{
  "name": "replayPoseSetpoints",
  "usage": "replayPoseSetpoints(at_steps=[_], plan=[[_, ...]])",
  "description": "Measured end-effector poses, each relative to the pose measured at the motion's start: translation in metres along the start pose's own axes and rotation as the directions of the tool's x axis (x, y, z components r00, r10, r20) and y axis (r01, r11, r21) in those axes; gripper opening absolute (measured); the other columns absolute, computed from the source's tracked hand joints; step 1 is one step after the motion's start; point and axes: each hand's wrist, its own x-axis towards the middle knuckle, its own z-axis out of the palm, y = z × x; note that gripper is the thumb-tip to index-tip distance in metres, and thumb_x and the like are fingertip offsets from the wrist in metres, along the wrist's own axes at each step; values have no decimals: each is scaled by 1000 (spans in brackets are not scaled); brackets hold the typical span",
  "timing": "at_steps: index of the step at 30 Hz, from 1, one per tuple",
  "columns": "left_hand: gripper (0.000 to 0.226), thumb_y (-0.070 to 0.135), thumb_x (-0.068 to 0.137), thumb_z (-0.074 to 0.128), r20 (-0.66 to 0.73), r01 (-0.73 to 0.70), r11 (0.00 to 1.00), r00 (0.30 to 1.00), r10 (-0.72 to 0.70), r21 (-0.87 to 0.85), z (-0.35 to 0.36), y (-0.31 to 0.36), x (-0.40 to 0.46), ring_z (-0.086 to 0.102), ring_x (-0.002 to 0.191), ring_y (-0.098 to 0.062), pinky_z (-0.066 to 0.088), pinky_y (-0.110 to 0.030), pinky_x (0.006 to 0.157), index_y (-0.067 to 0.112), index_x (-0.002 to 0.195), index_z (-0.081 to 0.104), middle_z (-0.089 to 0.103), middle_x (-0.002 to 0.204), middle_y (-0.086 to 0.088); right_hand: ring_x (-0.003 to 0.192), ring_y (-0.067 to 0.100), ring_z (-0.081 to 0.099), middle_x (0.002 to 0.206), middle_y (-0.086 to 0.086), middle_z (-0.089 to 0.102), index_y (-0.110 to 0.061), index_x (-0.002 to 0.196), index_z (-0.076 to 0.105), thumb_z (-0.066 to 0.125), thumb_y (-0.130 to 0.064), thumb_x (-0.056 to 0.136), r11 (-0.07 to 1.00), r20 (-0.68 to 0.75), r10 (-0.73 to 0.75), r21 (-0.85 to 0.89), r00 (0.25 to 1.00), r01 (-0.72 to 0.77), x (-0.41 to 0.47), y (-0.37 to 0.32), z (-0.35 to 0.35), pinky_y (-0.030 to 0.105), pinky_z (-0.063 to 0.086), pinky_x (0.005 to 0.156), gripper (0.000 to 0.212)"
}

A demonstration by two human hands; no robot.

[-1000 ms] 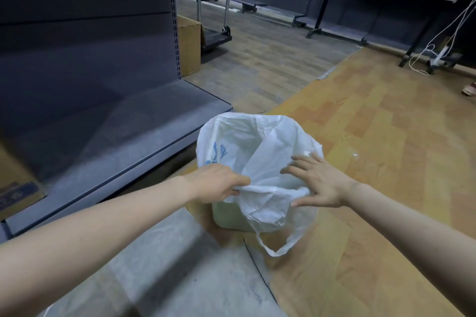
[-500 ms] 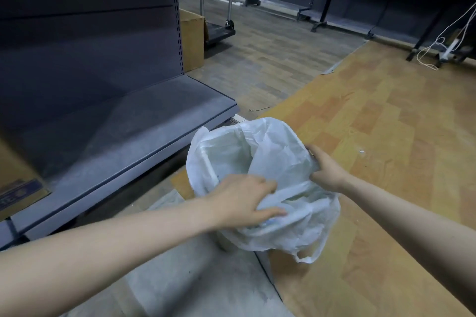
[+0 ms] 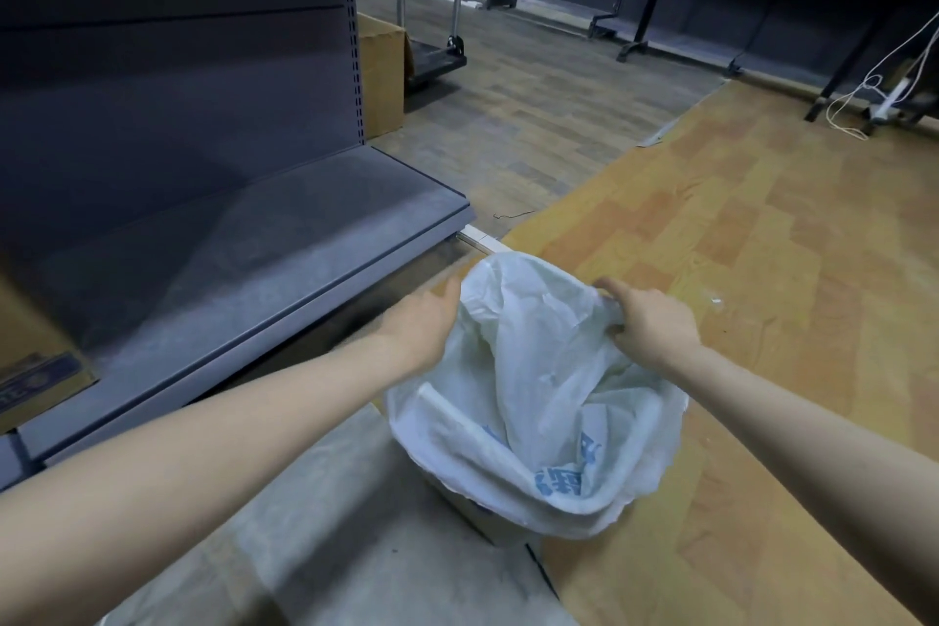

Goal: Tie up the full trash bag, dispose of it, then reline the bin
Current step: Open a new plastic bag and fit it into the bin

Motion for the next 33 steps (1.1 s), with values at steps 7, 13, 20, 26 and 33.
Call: replayPoseSetpoints(at_steps=[7,13,20,26,33], plan=[[46,1,89,45,23,162,969,987,-161,-187,2,-3,-8,58,105,-37,39,-34,67,14,131,30,61,113,-14,106,36,57,128,14,50,-12,133,30,59,-35,85,876,48,387,293,921,-383,-14,-8,10,35,39,73,60],[39,23,99,44,127,116,744,991,-42,-658,-10,-12,-1,50,117,-36,41,-37,90,3,131,43,54,127,-18,93,35,58,91,9,56,-11,120,40,65,-19,70,556,311,426,651,850,-517,-29,-1,13,36,47,69,56],[30,2,94,38,-16,68,888,996,-85,-455,-24,11,-16,55,97,-37,38,-39,68,1,124,38,56,107,-16,106,40,56,112,21,62,-5,121,53,47,-1,84,811,104,345,467,933,-352,-19,11,1,36,43,79,38],[39,-4,88,37,20,142,866,988,-151,-480,-17,18,-17,48,70,-25,24,-26,45,-7,127,30,46,76,-6,116,40,53,126,20,58,-12,134,48,43,5,83,930,13,178,324,984,-173,4,8,-28,40,43,89,54],[32,-5,88,37,52,204,833,977,-207,-514,-11,25,-22,55,69,-28,22,-27,42,-5,119,31,56,83,-15,121,38,49,130,21,53,-15,140,38,44,6,82,929,13,123,351,992,-120,16,1,-17,42,43,97,62]])
